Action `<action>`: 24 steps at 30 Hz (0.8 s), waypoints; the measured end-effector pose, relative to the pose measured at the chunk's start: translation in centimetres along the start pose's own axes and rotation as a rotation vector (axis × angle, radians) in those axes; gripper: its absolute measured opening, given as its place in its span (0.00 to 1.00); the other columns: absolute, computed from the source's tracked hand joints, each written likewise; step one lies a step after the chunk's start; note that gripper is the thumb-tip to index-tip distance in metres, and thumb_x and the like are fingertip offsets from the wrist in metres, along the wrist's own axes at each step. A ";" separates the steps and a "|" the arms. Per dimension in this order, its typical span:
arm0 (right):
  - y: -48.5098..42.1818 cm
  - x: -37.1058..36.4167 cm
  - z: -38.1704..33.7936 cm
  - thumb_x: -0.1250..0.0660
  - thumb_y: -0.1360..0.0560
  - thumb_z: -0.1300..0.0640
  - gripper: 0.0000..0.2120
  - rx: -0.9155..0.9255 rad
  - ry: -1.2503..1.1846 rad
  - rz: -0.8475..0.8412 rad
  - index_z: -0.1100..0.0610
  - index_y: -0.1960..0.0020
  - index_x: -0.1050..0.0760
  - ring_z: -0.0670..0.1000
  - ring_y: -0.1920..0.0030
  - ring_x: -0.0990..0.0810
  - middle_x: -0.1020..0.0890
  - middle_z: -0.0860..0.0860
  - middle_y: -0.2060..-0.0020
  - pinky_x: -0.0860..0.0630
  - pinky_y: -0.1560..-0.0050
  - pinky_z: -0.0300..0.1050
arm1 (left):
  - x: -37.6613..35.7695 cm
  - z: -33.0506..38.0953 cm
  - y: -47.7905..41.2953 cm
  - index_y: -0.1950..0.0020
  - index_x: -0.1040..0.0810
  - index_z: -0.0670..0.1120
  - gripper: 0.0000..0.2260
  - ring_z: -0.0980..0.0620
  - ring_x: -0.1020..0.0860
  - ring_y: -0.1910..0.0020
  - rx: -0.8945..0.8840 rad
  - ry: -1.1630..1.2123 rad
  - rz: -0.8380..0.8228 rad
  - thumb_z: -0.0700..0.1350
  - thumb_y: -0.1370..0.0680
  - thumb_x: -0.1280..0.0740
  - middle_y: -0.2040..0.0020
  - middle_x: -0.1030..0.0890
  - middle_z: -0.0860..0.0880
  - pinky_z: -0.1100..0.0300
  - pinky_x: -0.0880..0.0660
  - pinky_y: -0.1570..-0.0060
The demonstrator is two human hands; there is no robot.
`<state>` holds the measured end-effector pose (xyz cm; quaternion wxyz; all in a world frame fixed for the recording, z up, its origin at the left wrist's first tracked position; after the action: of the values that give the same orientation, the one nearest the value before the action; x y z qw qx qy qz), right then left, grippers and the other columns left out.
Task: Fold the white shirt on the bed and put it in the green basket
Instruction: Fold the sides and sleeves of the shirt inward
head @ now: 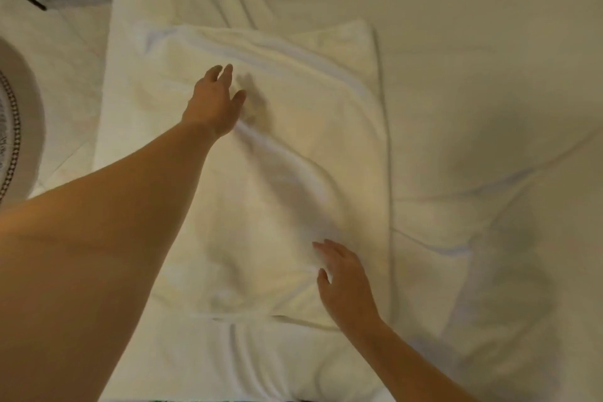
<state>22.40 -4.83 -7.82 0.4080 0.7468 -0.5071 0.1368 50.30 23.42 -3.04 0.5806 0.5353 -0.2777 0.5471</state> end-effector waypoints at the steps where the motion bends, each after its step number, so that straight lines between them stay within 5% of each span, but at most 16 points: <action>1: 0.0 1.8 1.7 0.34 0.25 0.63 0.26 -0.025 -0.002 0.041 0.48 0.29 0.27 0.46 0.30 0.30 0.25 0.45 0.31 0.38 0.30 0.33 | -0.9 2.5 -0.7 0.18 0.43 0.48 0.28 0.43 0.43 0.21 -0.015 0.012 0.000 0.55 0.16 0.42 0.19 0.42 0.46 0.45 0.39 0.25; 6: 0.0 7.6 7.6 0.31 0.28 0.65 0.27 -0.104 -0.079 0.201 0.53 0.31 0.28 0.51 0.36 0.25 0.24 0.50 0.37 0.27 0.33 0.44 | -4.9 14.5 -4.6 0.24 0.29 0.46 0.24 0.41 0.29 0.29 -0.161 0.059 0.030 0.53 0.18 0.39 0.27 0.29 0.41 0.50 0.32 0.29; 10: 0.0 7.7 11.4 0.30 0.29 0.61 0.26 -0.301 -0.279 0.174 0.49 0.33 0.29 0.54 0.43 0.19 0.24 0.49 0.39 0.21 0.42 0.50 | -7.6 23.2 -6.7 0.28 0.25 0.46 0.22 0.40 0.26 0.34 -0.214 0.033 0.040 0.53 0.19 0.39 0.33 0.24 0.40 0.52 0.31 0.33; 16: -0.1 5.9 13.0 0.30 0.26 0.52 0.10 -0.431 -0.434 -0.017 0.51 0.45 0.24 0.41 0.59 0.22 0.19 0.46 0.55 0.30 0.62 0.27 | -11.7 27.9 -8.6 0.31 0.27 0.43 0.21 0.35 0.25 0.37 -0.133 -0.191 0.000 0.53 0.21 0.35 0.37 0.24 0.39 0.46 0.27 0.37; 20: 0.5 4.5 14.3 0.30 0.26 0.51 0.07 -0.463 -0.440 -0.131 0.53 0.51 0.22 0.44 0.60 0.20 0.18 0.47 0.58 0.23 0.59 0.37 | -11.9 29.0 -8.9 0.30 0.27 0.50 0.16 0.34 0.25 0.38 -0.120 -0.213 0.056 0.46 0.17 0.43 0.37 0.26 0.39 0.44 0.26 0.39; 24: 0.8 5.0 15.6 0.29 0.26 0.51 0.10 -0.438 -0.401 -0.159 0.55 0.62 0.26 0.43 0.71 0.29 0.24 0.46 0.70 0.32 0.69 0.35 | -12.2 30.1 -9.0 0.32 0.23 0.50 0.16 0.35 0.25 0.39 -0.145 -0.329 0.049 0.45 0.18 0.41 0.35 0.28 0.40 0.43 0.26 0.40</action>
<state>20.64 -19.80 -14.16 0.4604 0.6905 -0.5350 -0.1579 63.62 -6.99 -8.83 0.5507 0.5674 -0.4205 0.4449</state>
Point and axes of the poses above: each hand's wrist, its own y-axis away from the middle knuckle, its own x-axis out of the back of the hand, z = x × y, the point moved 7 cm from there along -y, towards the middle knuckle
